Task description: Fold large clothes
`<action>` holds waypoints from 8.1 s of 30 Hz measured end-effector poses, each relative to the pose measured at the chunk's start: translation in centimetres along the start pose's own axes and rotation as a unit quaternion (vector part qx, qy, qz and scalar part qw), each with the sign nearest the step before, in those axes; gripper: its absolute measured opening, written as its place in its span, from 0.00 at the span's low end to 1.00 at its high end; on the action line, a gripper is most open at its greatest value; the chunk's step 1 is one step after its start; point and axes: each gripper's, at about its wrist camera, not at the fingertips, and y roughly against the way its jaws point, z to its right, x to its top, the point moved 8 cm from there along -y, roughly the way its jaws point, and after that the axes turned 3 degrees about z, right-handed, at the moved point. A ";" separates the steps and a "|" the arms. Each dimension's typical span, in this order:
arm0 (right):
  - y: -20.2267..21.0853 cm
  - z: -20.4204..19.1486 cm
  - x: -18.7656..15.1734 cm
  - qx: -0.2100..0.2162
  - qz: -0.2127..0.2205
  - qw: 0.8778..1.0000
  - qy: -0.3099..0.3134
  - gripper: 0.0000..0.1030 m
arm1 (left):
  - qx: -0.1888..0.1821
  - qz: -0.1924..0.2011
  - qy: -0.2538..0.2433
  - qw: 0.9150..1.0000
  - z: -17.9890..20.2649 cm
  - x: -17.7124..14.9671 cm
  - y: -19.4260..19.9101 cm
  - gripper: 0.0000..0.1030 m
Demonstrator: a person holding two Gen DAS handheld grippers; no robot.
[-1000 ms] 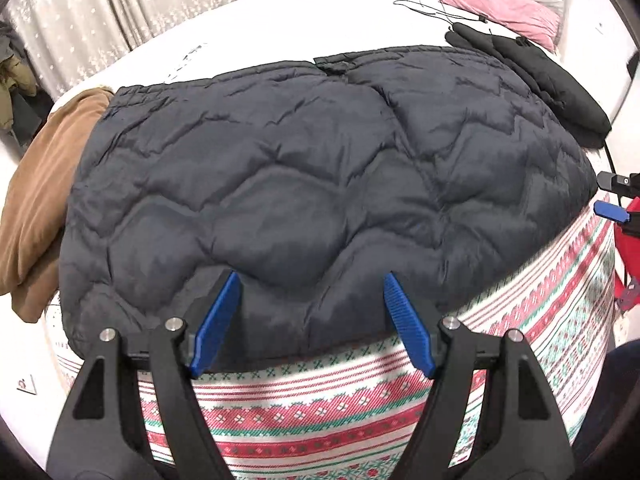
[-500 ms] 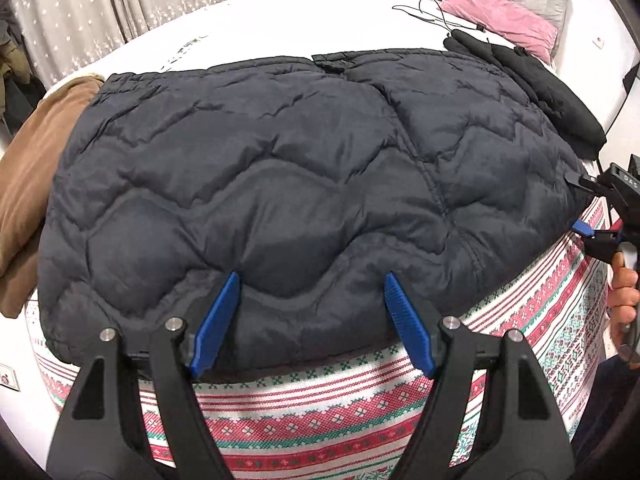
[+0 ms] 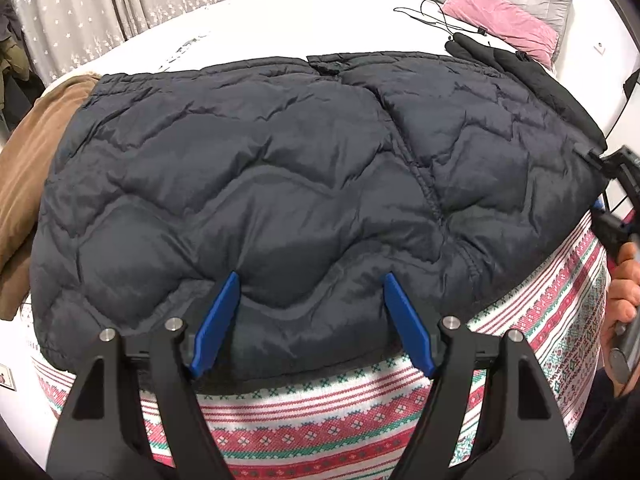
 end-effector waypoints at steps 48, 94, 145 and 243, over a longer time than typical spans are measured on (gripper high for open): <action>2.9 -16.6 -6.1 0.075 0.065 0.936 0.337 0.13 | 0.015 -0.076 -0.069 0.995 3.1 12.0 -10.5 0.70; 1.6 -23.5 -12.6 0.073 0.069 0.867 0.487 0.13 | -0.115 0.020 0.251 0.961 -29.1 2.0 5.9 0.58; -1.3 -21.3 -33.5 0.158 -0.264 0.736 0.603 0.56 | -0.007 -0.001 0.172 0.985 -25.7 -2.5 4.6 0.55; -15.2 -9.4 -17.8 0.032 -0.380 0.891 0.245 0.80 | -0.002 0.004 0.183 0.983 -25.2 -4.3 5.4 0.85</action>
